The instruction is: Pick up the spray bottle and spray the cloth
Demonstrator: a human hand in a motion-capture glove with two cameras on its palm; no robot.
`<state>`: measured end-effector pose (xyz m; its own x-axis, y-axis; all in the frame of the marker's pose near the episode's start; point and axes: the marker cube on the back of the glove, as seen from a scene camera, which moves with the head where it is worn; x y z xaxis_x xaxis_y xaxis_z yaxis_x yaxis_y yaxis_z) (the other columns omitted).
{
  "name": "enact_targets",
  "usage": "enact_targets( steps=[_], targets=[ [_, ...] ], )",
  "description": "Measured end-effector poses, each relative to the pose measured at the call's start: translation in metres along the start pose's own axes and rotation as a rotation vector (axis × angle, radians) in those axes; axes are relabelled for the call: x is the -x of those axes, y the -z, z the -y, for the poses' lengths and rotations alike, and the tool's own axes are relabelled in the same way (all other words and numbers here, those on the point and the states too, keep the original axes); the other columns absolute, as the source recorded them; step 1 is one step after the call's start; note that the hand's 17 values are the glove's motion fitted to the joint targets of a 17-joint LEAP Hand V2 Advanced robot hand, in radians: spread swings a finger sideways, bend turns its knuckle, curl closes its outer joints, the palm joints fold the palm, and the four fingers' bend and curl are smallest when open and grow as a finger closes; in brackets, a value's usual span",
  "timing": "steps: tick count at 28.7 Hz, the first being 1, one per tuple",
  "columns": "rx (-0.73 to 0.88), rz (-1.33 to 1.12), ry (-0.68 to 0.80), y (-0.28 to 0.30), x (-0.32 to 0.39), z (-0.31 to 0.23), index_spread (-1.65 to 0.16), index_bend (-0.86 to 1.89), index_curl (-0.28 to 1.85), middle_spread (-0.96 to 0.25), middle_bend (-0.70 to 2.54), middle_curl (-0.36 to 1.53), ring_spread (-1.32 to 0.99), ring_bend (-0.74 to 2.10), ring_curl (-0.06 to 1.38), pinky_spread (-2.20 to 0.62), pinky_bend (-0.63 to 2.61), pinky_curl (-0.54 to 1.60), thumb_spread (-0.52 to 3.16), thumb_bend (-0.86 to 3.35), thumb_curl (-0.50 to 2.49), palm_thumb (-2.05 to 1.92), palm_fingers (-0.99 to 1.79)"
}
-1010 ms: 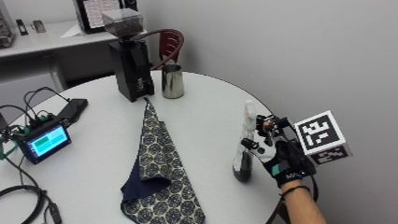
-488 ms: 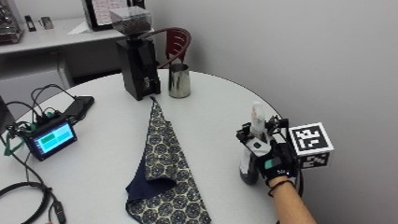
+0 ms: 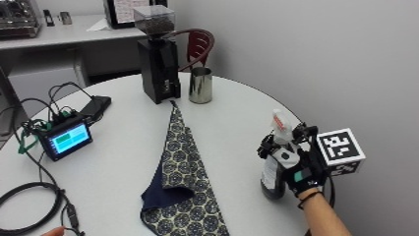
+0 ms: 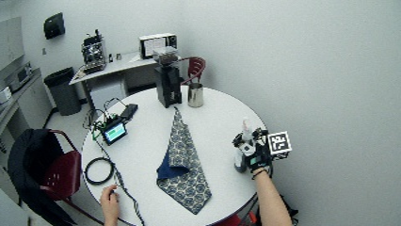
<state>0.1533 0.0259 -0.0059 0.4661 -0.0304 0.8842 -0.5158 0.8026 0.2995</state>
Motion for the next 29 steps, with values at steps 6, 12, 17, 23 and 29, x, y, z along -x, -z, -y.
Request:
enact_targets(
  steps=[6, 12, 17, 23, 29],
  targets=[
    [0.168, -0.078, 0.076, 0.023, 0.049, 0.018, -0.21, 0.15, 0.35, -0.11, 0.42, 0.47, -0.11, 0.58, 0.43, 0.06, 0.23, 0.33, 0.79, -0.03, 0.5, 0.89, 1.23],
    [0.365, -0.224, 0.071, 0.027, 0.111, 0.032, -0.2, 0.14, 0.36, -0.11, 0.45, 0.49, -0.11, 0.6, 0.43, 0.05, 0.24, 0.34, 0.84, -0.02, 0.51, 0.88, 1.22],
    [0.51, -0.417, -0.018, -0.006, 0.117, 0.027, -0.2, 0.14, 0.36, -0.11, 0.47, 0.5, -0.11, 0.62, 0.44, 0.03, 0.27, 0.35, 0.86, -0.03, 0.52, 0.87, 1.24],
    [0.649, -0.477, -0.143, -0.03, 0.055, 0.001, -0.19, 0.14, 0.36, -0.1, 0.48, 0.51, -0.11, 0.65, 0.45, 0.01, 0.28, 0.36, 0.83, -0.02, 0.54, 0.88, 1.24],
    [0.61, -0.452, -0.074, -0.019, 0.086, 0.017, -0.19, 0.15, 0.37, -0.1, 0.49, 0.51, -0.11, 0.67, 0.45, 0.0, 0.29, 0.36, 0.82, -0.02, 0.57, 0.88, 1.23]
  ],
)
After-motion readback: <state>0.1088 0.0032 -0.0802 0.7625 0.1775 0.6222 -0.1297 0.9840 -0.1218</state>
